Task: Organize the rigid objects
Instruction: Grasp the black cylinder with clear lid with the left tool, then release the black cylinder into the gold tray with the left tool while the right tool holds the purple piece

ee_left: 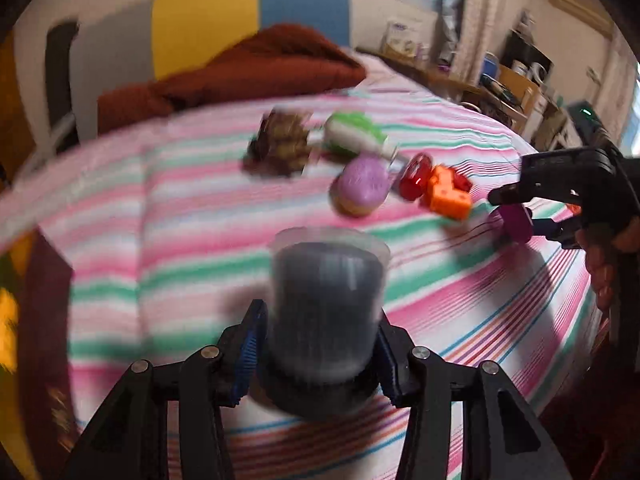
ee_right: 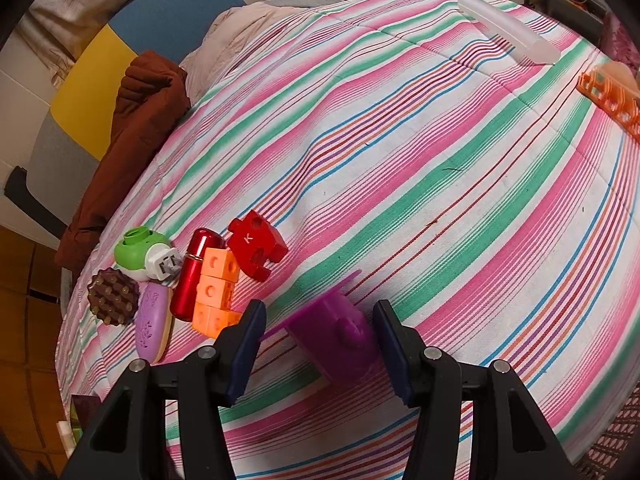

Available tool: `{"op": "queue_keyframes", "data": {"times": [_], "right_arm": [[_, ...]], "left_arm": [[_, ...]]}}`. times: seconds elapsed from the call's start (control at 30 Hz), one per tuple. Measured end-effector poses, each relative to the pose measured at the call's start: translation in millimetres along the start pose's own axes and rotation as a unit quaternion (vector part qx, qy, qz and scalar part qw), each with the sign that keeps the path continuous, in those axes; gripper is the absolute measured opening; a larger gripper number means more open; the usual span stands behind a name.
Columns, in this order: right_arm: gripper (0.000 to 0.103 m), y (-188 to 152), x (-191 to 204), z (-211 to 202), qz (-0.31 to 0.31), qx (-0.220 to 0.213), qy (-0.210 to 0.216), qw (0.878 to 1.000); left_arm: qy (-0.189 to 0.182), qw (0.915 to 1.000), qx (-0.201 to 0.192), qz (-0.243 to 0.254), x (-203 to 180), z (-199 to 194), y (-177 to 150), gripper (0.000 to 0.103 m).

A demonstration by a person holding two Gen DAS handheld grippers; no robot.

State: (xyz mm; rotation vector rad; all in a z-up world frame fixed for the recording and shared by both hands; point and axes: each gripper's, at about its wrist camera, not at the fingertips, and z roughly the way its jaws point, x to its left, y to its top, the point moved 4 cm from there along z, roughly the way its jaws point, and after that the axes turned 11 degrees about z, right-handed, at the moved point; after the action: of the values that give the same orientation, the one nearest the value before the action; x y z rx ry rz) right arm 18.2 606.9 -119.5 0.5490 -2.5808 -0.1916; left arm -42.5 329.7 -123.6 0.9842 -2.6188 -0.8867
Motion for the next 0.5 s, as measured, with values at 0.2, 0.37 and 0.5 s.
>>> {"op": "queue_keyframes", "data": {"times": [0.2,0.37,0.5], "right_arm": [[0.056,0,5,-1,-0.002,-0.002,0.012,1.000],[0.056,-1,3,-4,-0.004,-0.004,0.011,1.000],[0.056,-1,3,-8,-0.008,-0.011,0.019,1.000]], "left_arm": [[-0.047,0.9958,-0.022,-0.076,23,-10,3,0.050],[-0.054,0.9955,-0.029,-0.072,25,-11,3,0.050],[-0.054,0.9965,-0.030,-0.056,17,-16,-2,0.045]]}}
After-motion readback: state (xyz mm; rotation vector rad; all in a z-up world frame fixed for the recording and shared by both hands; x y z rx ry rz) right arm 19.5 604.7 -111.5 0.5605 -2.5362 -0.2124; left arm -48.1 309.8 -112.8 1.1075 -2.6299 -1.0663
